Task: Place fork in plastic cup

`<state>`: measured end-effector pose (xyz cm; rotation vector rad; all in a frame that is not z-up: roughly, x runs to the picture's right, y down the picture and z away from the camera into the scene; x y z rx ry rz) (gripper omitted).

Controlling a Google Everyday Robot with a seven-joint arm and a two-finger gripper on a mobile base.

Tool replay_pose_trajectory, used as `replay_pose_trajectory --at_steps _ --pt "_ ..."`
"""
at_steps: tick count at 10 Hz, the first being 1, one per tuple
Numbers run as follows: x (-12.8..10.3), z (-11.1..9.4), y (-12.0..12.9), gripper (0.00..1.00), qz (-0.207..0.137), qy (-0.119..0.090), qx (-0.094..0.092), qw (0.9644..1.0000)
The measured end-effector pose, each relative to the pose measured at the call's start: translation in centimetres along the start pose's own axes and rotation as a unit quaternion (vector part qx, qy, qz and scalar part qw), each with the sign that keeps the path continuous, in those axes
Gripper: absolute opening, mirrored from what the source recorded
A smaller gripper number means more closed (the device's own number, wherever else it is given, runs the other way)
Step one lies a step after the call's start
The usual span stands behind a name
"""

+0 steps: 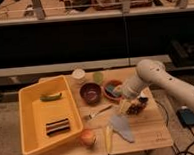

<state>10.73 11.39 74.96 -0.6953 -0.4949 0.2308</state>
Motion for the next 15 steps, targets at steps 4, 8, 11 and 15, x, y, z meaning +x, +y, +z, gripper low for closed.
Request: replay_pose_trajectory --at_steps 4,8,11,15 --pt "0.0 -0.1 0.0 0.8 0.003 -0.003 0.008 1.0" --pt "-0.2 -1.2 -0.5 0.8 0.044 -0.037 0.093 0.9939" --pt "-0.2 -1.3 -0.5 0.8 0.045 -0.039 0.097 0.9935" --pt "-0.9 2.6 -0.7 0.8 0.024 -0.04 0.073 0.9962"
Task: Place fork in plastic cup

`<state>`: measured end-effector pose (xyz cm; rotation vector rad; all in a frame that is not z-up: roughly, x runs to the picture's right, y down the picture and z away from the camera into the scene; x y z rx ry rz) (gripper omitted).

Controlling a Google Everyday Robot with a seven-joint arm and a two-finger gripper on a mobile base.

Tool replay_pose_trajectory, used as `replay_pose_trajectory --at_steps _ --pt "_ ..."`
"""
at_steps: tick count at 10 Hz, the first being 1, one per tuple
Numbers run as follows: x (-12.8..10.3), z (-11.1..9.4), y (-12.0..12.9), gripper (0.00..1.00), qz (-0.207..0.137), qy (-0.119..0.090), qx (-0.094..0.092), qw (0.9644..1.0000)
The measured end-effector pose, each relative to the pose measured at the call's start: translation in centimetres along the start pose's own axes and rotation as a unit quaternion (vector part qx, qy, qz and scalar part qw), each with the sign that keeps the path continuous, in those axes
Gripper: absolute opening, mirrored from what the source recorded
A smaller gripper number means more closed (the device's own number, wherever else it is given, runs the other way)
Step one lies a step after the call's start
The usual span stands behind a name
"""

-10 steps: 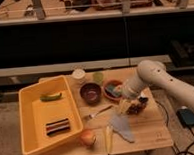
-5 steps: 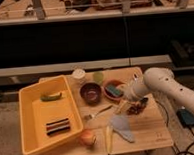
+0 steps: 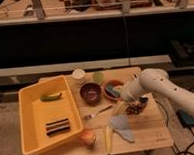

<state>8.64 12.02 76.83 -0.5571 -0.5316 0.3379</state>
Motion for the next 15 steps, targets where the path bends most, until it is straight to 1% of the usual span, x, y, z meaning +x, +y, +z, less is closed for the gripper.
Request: replay_pose_trajectory --at_steps 2,4,7,9,12,15 --pt "0.8 2.7 0.4 0.8 -0.006 0.01 -0.007 0.9999" --pt "0.8 4.7 0.7 0.8 -0.017 0.021 -0.008 0.9996" --pt "0.2 5.3 0.4 0.8 -0.032 0.029 0.006 0.999" --pt "-0.2 6.0 0.3 0.8 -0.042 0.032 0.004 0.9986" --pt "-0.3 8.0 0.3 0.8 -0.059 0.036 -0.013 0.9975" --pt "0.1 10.3 0.5 0.8 -0.068 0.041 -0.035 0.9962"
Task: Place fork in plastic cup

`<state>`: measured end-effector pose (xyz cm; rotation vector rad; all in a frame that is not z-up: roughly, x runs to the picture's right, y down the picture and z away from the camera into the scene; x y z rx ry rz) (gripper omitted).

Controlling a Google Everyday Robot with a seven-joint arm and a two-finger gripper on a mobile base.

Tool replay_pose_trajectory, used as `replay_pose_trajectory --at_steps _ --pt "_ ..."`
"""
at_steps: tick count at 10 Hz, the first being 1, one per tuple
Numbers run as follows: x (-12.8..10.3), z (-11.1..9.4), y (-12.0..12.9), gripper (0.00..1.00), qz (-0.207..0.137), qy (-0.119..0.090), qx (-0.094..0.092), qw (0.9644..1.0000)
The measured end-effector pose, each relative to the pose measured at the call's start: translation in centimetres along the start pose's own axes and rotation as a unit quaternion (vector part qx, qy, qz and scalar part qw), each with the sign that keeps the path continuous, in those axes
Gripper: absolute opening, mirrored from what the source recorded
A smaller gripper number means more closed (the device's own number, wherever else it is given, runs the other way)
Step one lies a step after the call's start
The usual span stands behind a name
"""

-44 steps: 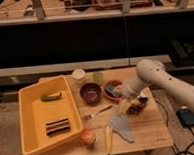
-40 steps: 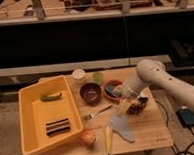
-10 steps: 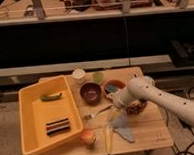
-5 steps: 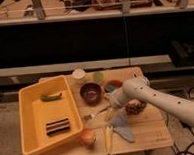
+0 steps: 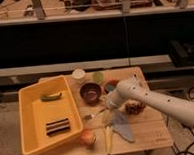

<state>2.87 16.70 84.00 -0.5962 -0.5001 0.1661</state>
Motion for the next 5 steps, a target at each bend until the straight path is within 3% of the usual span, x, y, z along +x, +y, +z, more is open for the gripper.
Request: replay_pose_trajectory --at_steps 5 --pt "1.4 2.5 0.1 0.78 0.021 -0.003 -0.024 0.9995"
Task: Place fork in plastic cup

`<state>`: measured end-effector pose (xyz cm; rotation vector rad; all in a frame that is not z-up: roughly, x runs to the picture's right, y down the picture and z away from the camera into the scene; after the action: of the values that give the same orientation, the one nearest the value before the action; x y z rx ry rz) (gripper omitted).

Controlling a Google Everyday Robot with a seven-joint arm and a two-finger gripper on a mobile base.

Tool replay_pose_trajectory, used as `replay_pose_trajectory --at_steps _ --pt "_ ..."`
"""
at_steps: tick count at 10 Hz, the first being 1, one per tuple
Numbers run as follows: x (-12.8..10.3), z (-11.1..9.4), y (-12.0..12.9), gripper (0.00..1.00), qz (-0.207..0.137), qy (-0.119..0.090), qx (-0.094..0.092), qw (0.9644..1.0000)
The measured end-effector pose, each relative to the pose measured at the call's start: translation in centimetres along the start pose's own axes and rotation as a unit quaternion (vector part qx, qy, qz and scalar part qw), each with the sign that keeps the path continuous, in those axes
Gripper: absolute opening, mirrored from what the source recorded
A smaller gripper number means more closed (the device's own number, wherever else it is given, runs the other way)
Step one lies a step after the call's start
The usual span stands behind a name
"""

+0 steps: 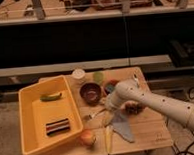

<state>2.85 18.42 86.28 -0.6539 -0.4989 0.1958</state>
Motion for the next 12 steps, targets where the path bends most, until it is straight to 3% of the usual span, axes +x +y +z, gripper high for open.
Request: replay_pose_trajectory --at_steps 3,8,9,10,12 --pt "0.04 0.48 0.19 0.57 0.006 -0.004 -0.006 1.0" --pt "0.16 0.65 0.58 0.56 0.008 -0.006 -0.01 0.9999" --pt "0.2 0.68 0.66 0.52 0.008 -0.004 -0.011 0.9999" --pt "0.18 0.75 0.69 0.42 0.007 -0.003 -0.013 0.9999" --pt "0.05 0.83 0.76 0.34 0.006 -0.003 -0.015 0.9999"
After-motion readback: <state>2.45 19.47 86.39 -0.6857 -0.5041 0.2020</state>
